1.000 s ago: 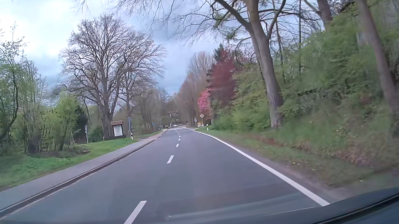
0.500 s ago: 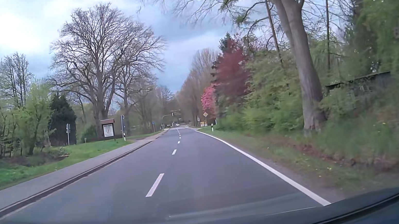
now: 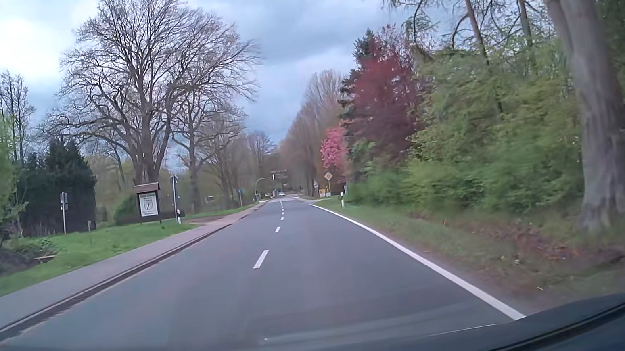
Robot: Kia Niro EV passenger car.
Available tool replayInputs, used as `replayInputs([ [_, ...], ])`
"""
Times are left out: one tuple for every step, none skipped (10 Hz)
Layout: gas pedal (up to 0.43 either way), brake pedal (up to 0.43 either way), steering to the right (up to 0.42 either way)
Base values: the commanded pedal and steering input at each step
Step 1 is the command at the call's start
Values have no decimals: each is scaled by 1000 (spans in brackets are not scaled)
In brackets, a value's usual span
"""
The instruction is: Follow the waypoints while adhering to traffic rules and regulations
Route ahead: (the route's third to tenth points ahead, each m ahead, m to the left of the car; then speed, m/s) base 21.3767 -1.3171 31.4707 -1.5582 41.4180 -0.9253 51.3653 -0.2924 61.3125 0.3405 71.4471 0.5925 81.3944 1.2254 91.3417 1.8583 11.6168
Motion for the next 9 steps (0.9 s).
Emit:
replayInputs([
  [59,0,-9],
  [59,0,-9],
  [59,0,-9],
  [59,0,-9],
  [59,0,-9],
  [59,0,-9],
  [59,0,-8],
  [59,0,-8],
  [59,0,-8],
])
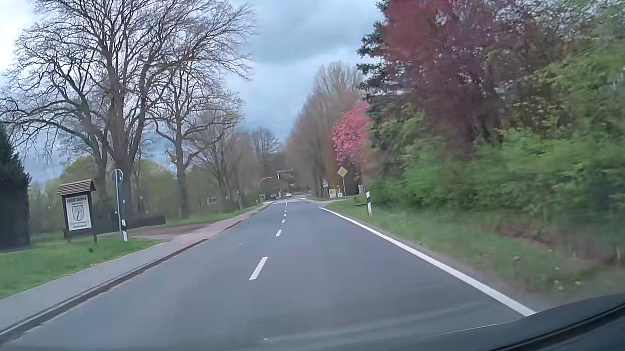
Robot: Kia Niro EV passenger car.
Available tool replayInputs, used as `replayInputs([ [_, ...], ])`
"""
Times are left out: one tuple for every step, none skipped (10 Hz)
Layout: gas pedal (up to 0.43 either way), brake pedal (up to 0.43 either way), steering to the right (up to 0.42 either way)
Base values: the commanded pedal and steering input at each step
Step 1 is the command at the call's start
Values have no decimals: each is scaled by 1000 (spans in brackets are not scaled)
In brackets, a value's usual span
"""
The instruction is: Follow the waypoints while adhering to traffic rules and regulations
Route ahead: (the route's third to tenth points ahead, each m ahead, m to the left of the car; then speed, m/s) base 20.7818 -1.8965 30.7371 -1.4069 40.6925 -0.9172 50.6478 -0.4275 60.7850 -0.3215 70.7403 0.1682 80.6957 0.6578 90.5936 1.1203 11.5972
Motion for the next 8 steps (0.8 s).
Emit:
replayInputs([
  [59,0,-8],
  [59,0,-8],
  [59,0,-8],
  [59,0,-8],
  [59,0,-8],
  [59,0,-8],
  [59,0,-8],
  [59,0,-8],
])
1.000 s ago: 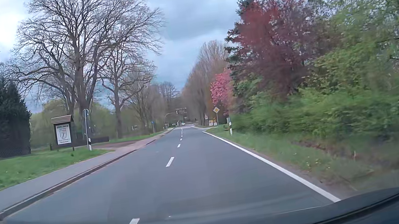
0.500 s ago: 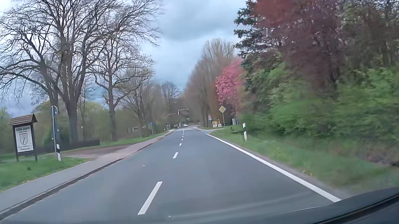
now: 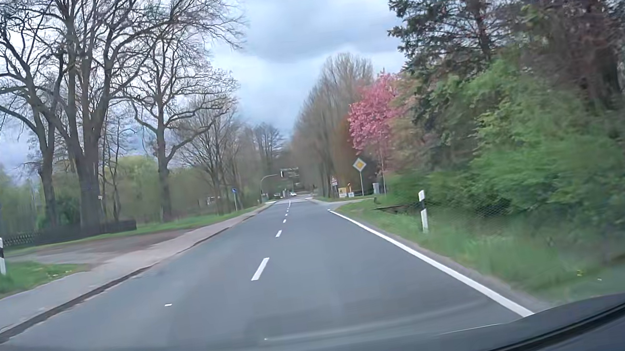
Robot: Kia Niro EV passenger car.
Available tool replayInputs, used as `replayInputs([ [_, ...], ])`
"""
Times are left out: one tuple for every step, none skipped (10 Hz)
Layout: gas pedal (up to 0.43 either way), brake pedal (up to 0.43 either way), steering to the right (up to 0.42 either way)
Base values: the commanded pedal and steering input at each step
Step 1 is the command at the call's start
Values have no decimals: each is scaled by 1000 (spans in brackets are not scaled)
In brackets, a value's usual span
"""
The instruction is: Follow the waypoints while adhering to traffic rules and regulations
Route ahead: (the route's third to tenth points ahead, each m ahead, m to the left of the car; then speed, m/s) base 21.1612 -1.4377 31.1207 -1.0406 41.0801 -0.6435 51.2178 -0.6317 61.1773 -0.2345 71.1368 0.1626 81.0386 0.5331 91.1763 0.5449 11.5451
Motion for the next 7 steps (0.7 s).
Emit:
replayInputs([
  [59,0,-7],
  [59,0,-6],
  [59,0,-6],
  [59,0,-6],
  [59,0,-6],
  [59,0,-6],
  [59,0,-6],
])
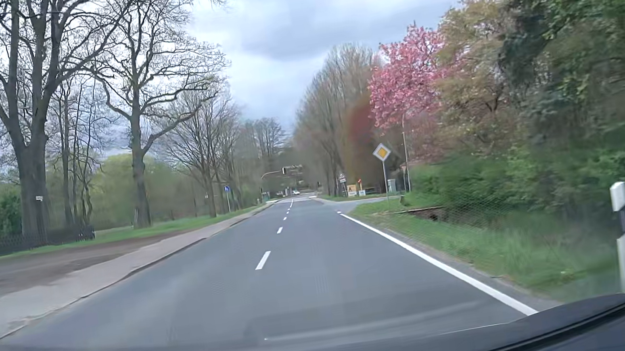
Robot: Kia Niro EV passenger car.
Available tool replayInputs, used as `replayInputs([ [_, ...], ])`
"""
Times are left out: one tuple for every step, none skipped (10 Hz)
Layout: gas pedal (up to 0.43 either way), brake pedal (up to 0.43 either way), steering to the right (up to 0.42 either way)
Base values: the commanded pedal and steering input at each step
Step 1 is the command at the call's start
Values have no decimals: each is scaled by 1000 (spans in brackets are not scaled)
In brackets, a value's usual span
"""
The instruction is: Follow the waypoints while adhering to traffic rules and regulations
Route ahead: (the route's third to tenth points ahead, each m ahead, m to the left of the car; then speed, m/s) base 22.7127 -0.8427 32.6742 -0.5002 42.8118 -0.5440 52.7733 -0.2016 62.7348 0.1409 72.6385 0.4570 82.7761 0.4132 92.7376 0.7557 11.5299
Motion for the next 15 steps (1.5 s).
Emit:
replayInputs([
  [59,0,-5],
  [59,0,-4],
  [59,0,-4],
  [59,0,-4],
  [59,0,-4],
  [59,0,-4],
  [59,0,-4],
  [59,0,-4],
  [59,0,-4],
  [59,0,-4],
  [59,0,-4],
  [59,0,-4],
  [59,0,-4],
  [59,0,-4],
  [59,0,-4],
])
